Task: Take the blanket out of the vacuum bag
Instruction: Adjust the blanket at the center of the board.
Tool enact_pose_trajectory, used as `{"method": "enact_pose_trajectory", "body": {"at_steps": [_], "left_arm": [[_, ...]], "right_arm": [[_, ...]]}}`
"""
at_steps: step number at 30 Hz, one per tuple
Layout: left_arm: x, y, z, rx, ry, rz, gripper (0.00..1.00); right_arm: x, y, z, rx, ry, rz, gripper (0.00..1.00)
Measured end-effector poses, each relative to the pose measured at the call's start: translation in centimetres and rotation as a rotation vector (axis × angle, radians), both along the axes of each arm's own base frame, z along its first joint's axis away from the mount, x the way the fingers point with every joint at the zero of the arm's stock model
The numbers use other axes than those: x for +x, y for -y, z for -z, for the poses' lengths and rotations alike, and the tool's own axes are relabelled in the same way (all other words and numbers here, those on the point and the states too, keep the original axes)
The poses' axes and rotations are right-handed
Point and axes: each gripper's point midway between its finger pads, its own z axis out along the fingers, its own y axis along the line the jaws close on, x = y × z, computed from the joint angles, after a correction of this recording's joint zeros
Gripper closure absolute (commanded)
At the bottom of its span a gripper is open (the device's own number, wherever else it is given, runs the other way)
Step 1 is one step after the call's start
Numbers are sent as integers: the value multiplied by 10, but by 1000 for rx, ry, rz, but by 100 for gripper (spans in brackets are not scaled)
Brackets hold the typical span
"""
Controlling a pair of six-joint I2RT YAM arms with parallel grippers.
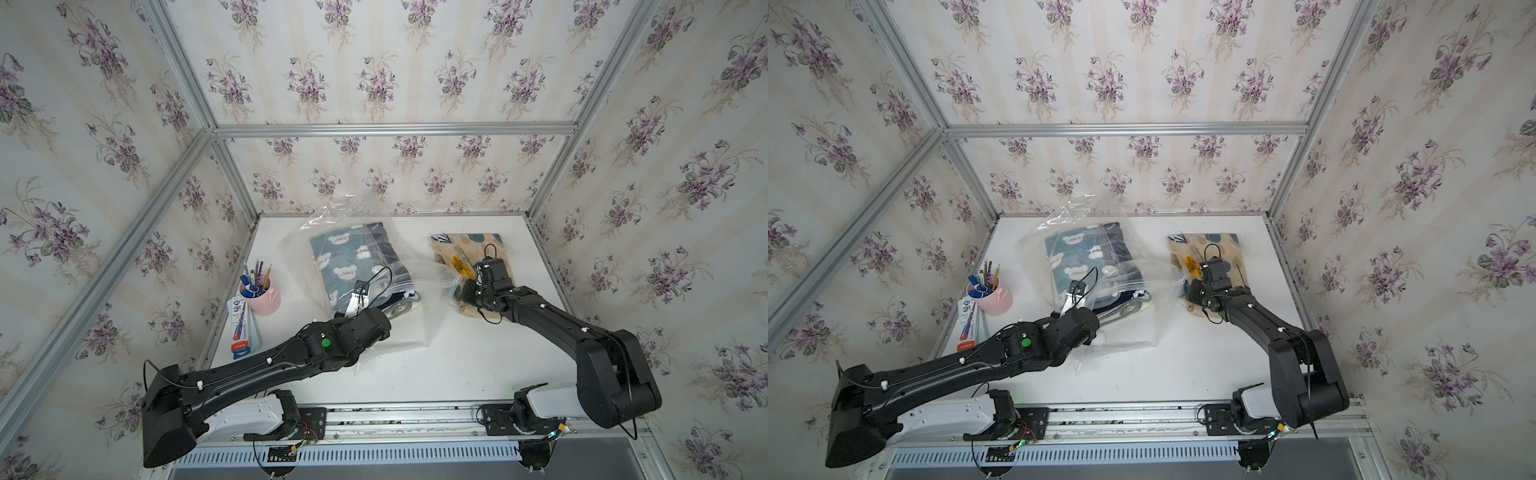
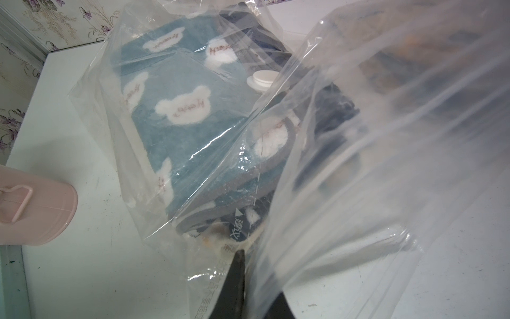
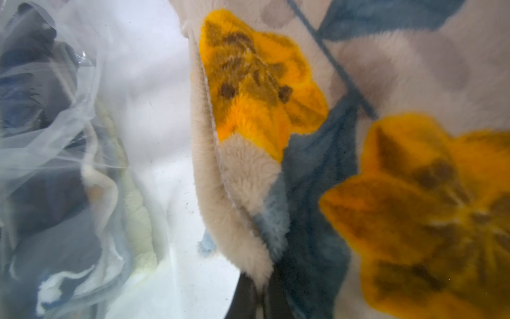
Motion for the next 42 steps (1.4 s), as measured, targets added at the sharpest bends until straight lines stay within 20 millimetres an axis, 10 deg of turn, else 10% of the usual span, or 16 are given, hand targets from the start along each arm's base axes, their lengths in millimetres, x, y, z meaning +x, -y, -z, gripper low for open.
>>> {"method": "enact_pose_trajectory", "body": {"at_steps": [7, 16, 21, 33, 42], "left_arm": [[-2, 0, -2, -20, -2, 1, 88], [-4, -1, 3, -22, -20, -1, 87], [-5, -2, 5, -20, -24, -2, 86], [-6, -4, 9, -11, -31, -1, 86], [-11, -6, 3, -58, -22, 13, 86]], "right_arm": [[-1, -15, -21, 29, 28, -63, 100], [-21, -38, 49, 75, -167, -165, 68], [-24, -46, 52, 113, -167, -199, 54], [-23, -43, -51, 169, 81, -194, 52], [-63, -65, -115, 288, 216, -324, 79]]}}
